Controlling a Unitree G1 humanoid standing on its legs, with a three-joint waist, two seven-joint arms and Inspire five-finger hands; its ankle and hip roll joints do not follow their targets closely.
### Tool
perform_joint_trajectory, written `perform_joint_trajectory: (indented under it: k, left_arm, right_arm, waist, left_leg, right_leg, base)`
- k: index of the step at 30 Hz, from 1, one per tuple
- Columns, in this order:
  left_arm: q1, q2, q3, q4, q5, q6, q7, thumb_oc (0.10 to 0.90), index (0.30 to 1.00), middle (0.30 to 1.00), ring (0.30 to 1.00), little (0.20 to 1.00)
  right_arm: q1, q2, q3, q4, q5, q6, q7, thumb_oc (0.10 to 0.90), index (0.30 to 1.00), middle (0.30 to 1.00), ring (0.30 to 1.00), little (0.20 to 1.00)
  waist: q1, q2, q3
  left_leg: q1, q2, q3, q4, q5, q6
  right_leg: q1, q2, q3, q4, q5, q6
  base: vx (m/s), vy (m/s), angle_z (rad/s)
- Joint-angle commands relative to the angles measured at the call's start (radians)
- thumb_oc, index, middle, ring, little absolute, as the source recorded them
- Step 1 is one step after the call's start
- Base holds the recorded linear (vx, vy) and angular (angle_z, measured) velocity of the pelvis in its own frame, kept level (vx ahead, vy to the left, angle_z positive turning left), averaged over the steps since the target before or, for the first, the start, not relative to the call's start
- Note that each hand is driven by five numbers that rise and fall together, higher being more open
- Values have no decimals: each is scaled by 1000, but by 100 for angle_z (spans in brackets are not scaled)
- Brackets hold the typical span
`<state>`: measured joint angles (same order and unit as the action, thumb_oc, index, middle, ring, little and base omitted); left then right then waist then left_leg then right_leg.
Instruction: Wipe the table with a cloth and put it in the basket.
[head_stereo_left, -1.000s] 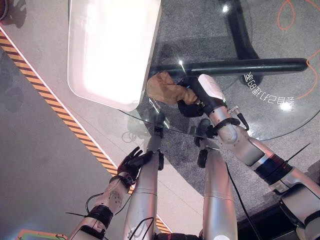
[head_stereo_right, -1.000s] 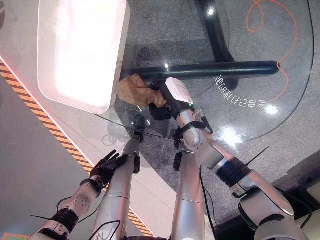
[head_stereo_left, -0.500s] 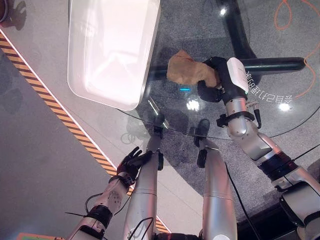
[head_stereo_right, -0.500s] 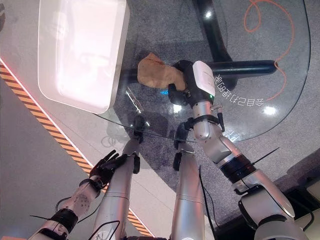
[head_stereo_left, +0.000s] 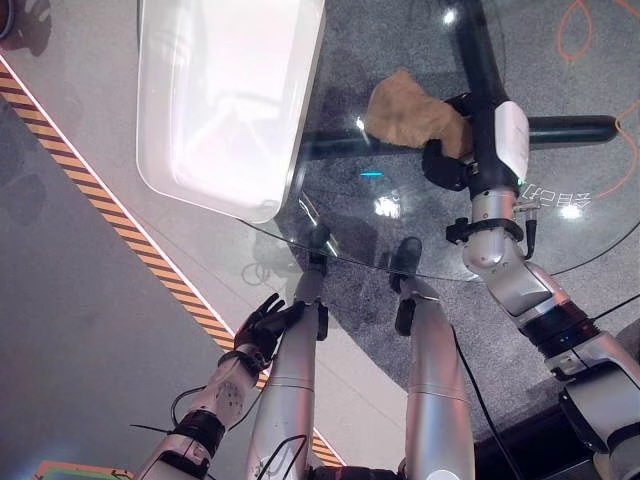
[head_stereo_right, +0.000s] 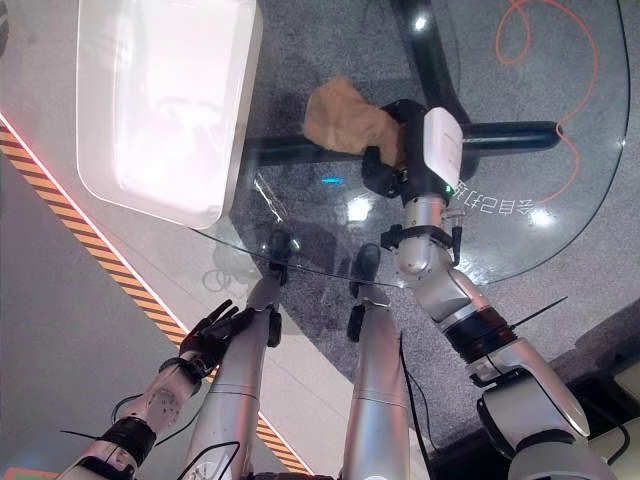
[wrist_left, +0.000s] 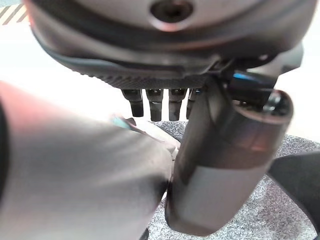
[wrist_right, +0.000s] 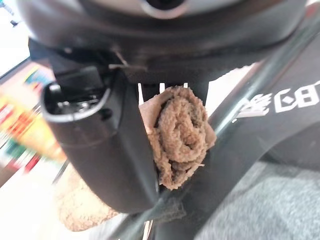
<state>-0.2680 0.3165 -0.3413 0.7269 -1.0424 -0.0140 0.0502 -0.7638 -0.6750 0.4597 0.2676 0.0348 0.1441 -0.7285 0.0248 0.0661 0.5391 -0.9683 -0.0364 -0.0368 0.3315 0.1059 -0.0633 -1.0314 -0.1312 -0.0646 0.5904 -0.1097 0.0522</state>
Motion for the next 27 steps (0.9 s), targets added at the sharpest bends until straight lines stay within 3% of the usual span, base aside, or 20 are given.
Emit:
perform_joint_trajectory:
  k: [1,9,17,23,27]
  left_arm:
    - [135,-12,-1,-9,-17,-1,-9,800,900,900,900,900]
    - [141,-12,6,-24,-26,0,-6,800,900,900,900,900]
    - [140,-16,8,-25,-27,4,-9,800,900,900,900,900]
    - [131,-25,7,-27,-24,6,3,800,900,900,900,900]
    - [131,-31,14,-24,-18,7,7,800,900,900,900,900]
  right_arm:
    - [12,-96,-163,-14,36,-10,-193,100,300,300,300,200]
    - [55,-99,-253,-22,102,-31,-315,100,300,300,300,200]
    - [74,-63,-290,-50,159,-96,-380,100,300,300,300,200]
    - [63,-41,-279,-69,137,-97,-343,100,300,300,300,200]
    - [64,-24,-261,-101,91,-85,-254,100,300,300,300,200]
  waist:
    - [-17,34,-19]
    - [-26,34,-19]
    - [-28,34,-19]
    - [-26,34,-19]
    - [-27,33,-19]
  left_leg:
    - [-18,-30,87,123,-144,40]
    - [-10,-29,91,111,-144,41]
    - [-10,-29,91,105,-141,41]
    - [-4,-30,91,99,-138,40]
    - [-3,-30,91,95,-135,39]
  right_leg:
    - [9,65,-23,-174,143,35]
    - [17,67,-15,-190,146,37]
    - [16,70,-12,-198,150,37]
    - [23,70,-11,-202,149,36]
    - [24,70,-12,-203,147,36]
  base:
    - [0,0,0]
    - [0,8,-3]
    - [1,-1,-2]
    - [0,0,0]
    - [0,0,0]
